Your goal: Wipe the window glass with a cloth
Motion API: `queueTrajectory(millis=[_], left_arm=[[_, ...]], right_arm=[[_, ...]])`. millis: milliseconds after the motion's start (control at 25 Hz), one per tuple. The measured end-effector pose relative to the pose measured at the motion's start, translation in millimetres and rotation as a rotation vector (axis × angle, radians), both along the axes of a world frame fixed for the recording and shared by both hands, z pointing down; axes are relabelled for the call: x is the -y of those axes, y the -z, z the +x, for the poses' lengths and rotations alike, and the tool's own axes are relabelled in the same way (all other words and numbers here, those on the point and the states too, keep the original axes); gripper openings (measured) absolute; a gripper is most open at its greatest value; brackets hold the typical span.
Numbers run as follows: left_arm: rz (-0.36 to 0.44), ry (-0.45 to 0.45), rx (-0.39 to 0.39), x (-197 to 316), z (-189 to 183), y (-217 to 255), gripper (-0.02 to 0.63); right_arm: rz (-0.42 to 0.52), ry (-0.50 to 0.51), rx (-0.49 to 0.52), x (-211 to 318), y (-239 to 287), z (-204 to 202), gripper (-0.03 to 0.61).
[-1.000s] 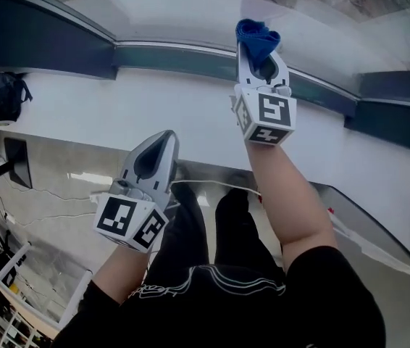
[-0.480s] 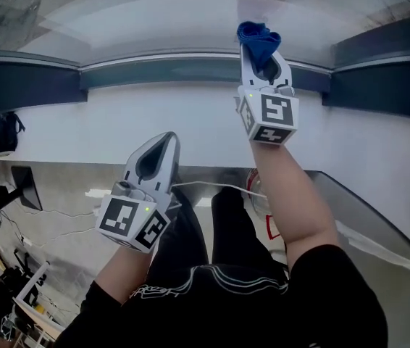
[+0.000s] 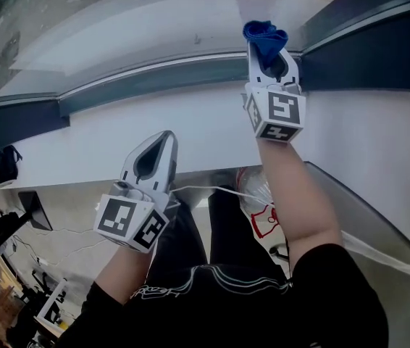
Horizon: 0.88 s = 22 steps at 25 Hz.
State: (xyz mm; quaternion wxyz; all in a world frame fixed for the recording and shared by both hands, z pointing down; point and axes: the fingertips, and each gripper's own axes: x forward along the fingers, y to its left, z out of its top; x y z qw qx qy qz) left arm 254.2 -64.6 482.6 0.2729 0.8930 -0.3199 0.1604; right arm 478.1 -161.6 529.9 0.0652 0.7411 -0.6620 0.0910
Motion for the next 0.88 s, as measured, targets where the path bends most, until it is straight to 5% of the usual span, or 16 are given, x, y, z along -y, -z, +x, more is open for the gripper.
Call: queueTrajectory(millis=[400, 880], left_arm=[[-0.008, -0.047, 0.005, -5.0, 49.6, -4.7, 0.003], [-0.008, -0.063, 0.007, -13.6, 66.2, -9.7, 0.003]], right_arm=[[-0.001, -0.098, -0.007, -19.6, -4.4, 78.5, 0.094], [0.005, -0.153, 0.01, -28.3, -6.4, 105.4, 0.094]])
